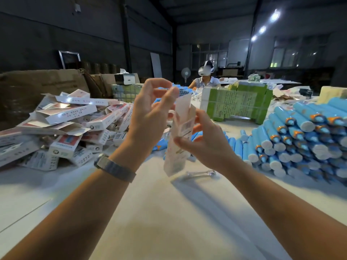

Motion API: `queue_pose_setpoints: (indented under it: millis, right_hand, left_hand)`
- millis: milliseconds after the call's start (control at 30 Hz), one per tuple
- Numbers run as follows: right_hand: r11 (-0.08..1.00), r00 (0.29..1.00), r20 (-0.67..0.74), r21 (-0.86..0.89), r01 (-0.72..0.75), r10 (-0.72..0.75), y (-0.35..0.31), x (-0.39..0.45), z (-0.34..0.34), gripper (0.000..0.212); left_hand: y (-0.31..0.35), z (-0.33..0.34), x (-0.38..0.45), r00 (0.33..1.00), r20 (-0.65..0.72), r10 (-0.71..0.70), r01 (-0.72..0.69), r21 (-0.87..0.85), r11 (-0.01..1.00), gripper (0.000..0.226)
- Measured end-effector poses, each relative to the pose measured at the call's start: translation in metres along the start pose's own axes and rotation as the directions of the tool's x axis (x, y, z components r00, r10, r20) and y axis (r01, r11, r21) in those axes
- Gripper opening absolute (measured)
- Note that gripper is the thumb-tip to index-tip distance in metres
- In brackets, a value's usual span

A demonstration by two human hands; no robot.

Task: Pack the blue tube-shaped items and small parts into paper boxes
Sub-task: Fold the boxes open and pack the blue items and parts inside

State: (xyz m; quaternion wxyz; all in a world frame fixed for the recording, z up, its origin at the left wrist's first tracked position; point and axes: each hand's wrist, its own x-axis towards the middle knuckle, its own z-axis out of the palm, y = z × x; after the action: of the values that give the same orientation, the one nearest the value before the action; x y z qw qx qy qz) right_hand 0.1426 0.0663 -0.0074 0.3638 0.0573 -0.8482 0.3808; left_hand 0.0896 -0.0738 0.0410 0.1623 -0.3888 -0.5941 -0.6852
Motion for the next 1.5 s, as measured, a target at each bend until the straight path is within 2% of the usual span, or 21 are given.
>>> queue_pose_setpoints:
  millis: [67,167,233,300,333,367,400,433,467,533,567,633,667,767,900,1000,1067,1167,1300,1433,1500]
  right_hand:
    - [0.993,0.997,-0.073,0.113,-0.028,0.037,-0.002,0.003,-0.005,0.044]
    - [0.981,0.988,-0.140,0.187,-0.044,0.071,-0.003,0.006,-0.010,0.034]
    - [0.982,0.997,-0.009,0.172,-0.076,0.079,-0.002,0.007,-0.016,0.037]
    - [0.953,0.977,0.150,0.240,-0.185,0.152,0.002,0.009,-0.025,0.038]
    - [0.933,0.970,0.140,0.276,-0.231,0.199,0.008,0.012,-0.032,0.038]
    - [0.925,0.967,0.073,0.281,-0.255,0.245,0.015,0.015,-0.039,0.035]
    - [0.939,0.959,-0.029,0.212,-0.270,0.282,0.024,0.017,-0.045,0.026]
    - [0.958,0.951,-0.115,0.042,-0.284,0.287,0.035,0.018,-0.050,0.015]
    - [0.931,0.950,-0.135,-0.198,-0.306,0.283,0.047,0.018,-0.054,0.013]
    - [0.747,0.936,0.013,-0.607,-0.273,0.352,0.069,0.013,-0.053,0.039]
    - [0.666,0.903,0.106,-0.712,-0.223,0.416,0.076,0.009,-0.050,0.048]
    - [0.575,0.847,0.211,-0.808,-0.130,0.487,0.086,0.003,-0.042,0.059]
    - [0.555,0.843,0.210,-0.823,-0.122,0.496,0.090,0.001,-0.039,0.059]
    - [0.501,0.850,0.119,-0.846,-0.184,0.513,0.096,-0.002,-0.035,0.052]
    - [0.490,0.885,0.068,-0.851,-0.190,0.461,0.096,-0.003,-0.032,0.040]
    - [0.523,0.920,0.032,-0.830,-0.193,0.391,0.096,-0.002,-0.029,0.030]
    - [0.568,0.925,0.055,-0.802,-0.184,0.377,0.096,-0.002,-0.029,0.025]
    - [0.631,0.890,0.058,-0.726,-0.273,0.452,0.093,0.005,-0.027,0.022]
    - [0.605,0.861,-0.064,-0.686,-0.405,0.505,0.094,0.009,-0.023,0.035]
    - [0.638,0.840,-0.190,-0.572,-0.515,0.507,0.099,0.007,-0.030,0.020]
    - [0.659,0.792,-0.197,-0.461,-0.595,0.577,0.098,0.009,-0.034,0.038]
  left_hand:
    - [-0.016,0.000,-0.010,0.984,0.130,-0.122,0.142,-0.152,0.978,0.030]
    - [-0.046,0.008,-0.043,0.906,0.393,-0.155,0.236,-0.166,0.958,0.045]
    - [-0.061,0.014,-0.058,0.910,0.391,-0.140,0.212,-0.147,0.966,0.045]
    - [-0.070,0.014,-0.063,0.938,0.321,-0.134,0.175,-0.102,0.979,0.052]
    - [-0.072,0.012,-0.063,0.943,0.289,-0.164,0.200,-0.100,0.975,0.054]
    - [-0.073,0.010,-0.063,0.943,0.267,-0.197,0.234,-0.112,0.966,0.055]
    - [-0.074,0.008,-0.063,0.940,0.256,-0.225,0.262,-0.121,0.957,0.056]
    - [-0.076,0.006,-0.064,0.935,0.255,-0.245,0.283,-0.122,0.951,0.056]
    - [-0.078,0.006,-0.066,0.930,0.265,-0.256,0.297,-0.129,0.946,0.057]
    - [-0.078,0.010,-0.069,0.914,0.301,-0.273,0.330,-0.159,0.931,0.059]
    - [-0.079,0.012,-0.070,0.905,0.324,-0.276,0.339,-0.160,0.927,0.060]
    - [-0.081,0.013,-0.070,0.897,0.347,-0.275,0.339,-0.141,0.930,0.060]
    - [-0.082,0.013,-0.069,0.894,0.349,-0.280,0.345,-0.140,0.928,0.061]
    - [-0.086,0.011,-0.067,0.882,0.329,-0.336,0.410,-0.187,0.893,0.070]
    - [-0.089,0.009,-0.065,0.876,0.357,-0.325,0.424,-0.248,0.871,0.053]
    - [-0.087,0.009,-0.064,0.860,0.373,-0.349,0.470,-0.311,0.826,0.075]
    - [-0.086,0.009,-0.064,0.863,0.360,-0.355,0.467,-0.298,0.833,0.079]
    - [-0.085,0.010,-0.065,0.878,0.337,-0.339,0.436,-0.273,0.858,0.072]
    - [-0.083,0.010,-0.065,0.880,0.334,-0.338,0.428,-0.251,0.868,0.066]
    - [-0.081,0.011,-0.066,0.885,0.344,-0.315,0.407,-0.239,0.882,0.050]
    - [-0.079,0.011,-0.065,0.885,0.345,-0.313,0.406,-0.242,0.881,0.038]
